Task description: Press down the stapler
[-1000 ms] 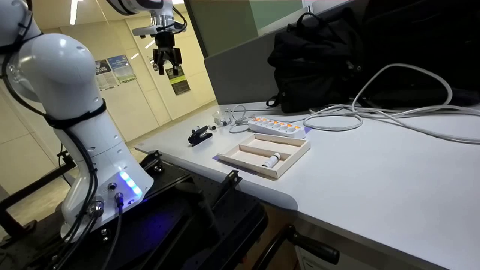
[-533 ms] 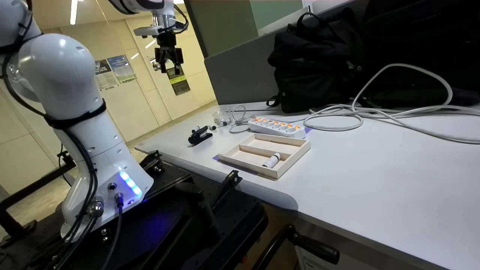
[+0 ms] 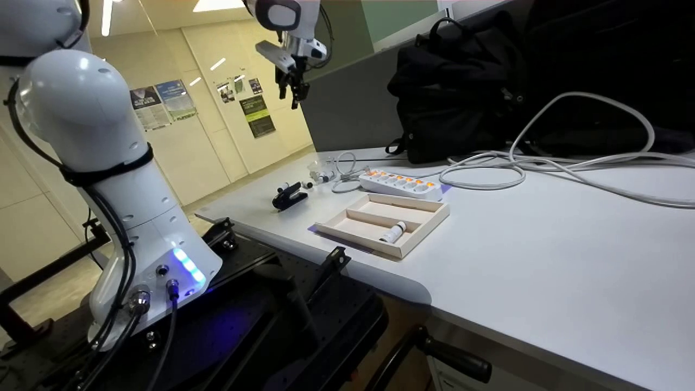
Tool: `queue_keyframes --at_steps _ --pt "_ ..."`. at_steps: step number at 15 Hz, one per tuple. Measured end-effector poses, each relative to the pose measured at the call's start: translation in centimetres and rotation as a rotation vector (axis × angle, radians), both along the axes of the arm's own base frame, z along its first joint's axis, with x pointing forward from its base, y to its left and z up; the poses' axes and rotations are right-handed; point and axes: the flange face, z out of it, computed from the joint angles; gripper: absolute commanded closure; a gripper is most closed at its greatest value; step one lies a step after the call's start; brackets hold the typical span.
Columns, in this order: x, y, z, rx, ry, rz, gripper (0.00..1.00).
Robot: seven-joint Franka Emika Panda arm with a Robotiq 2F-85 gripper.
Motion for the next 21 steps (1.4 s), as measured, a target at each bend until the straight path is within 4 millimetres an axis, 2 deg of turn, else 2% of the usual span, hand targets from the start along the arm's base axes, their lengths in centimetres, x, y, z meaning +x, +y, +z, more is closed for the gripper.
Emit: queue_keyframes --at_steps 3,5,7,11,15,18,21 --pt "4.1 0.4 -4.1 0.161 0.045 0.043 0.83" --pt "5.8 0.9 -6.2 0.254 0.088 0.096 0.97" --pt "6.6 1.6 -7.9 0.333 0.146 0.165 1.0" --pt "6.1 3.3 -10.8 0.429 0.297 0.333 1.0" --pt "4.9 4.7 -13.2 0.345 0.437 0.48 1.0" --pt "4.4 5.9 -13.6 0.214 0.493 0.561 1.0" --pt "4.1 6.9 -12.6 0.067 0.528 0.641 1.0"
